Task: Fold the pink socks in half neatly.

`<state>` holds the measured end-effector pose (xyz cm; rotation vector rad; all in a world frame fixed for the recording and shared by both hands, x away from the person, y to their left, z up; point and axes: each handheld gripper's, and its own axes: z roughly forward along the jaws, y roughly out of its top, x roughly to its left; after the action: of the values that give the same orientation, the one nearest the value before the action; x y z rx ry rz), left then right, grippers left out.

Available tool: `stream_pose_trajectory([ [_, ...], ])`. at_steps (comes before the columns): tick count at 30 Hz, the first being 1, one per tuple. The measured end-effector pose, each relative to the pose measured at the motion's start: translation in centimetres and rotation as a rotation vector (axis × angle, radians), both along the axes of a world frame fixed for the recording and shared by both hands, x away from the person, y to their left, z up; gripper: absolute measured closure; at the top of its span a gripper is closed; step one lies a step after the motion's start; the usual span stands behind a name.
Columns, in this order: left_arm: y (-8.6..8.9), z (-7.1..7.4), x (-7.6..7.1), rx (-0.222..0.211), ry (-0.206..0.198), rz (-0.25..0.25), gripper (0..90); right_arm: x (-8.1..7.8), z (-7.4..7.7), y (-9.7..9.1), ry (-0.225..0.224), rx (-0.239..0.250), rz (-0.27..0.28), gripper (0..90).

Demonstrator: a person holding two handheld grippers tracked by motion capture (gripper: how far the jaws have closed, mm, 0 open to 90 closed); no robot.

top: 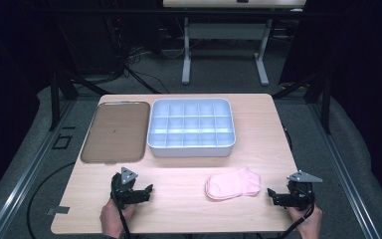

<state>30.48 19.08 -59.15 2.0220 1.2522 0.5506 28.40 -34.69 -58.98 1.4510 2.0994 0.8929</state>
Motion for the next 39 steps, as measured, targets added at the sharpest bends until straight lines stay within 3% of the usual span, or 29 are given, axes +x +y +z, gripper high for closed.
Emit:
stream_pose_trajectory([
  [15,0.0,0.0,0.0,0.003,0.0,-0.002,13.3,0.0,0.0,0.0,0.005,-0.006,0.003,1.6],
  [21,0.1,0.0,0.3,0.002,0.003,0.031,13.3,0.1,0.1,0.0,0.007,-0.002,-0.002,2.0],
  [29,0.1,0.0,0.5,0.012,0.011,0.017,8.7,0.4,0.4,0.3,0.046,-0.011,-0.027,0.0],
  [34,-0.1,-0.1,0.7,0.017,0.033,0.015,0.0,-0.1,1.7,1.0,0.033,0.006,0.003,0.0],
  [39,-0.1,-0.1,0.7,0.018,0.033,0.011,0.0,-0.5,3.0,2.1,0.027,-0.01,0.037,0.0],
])
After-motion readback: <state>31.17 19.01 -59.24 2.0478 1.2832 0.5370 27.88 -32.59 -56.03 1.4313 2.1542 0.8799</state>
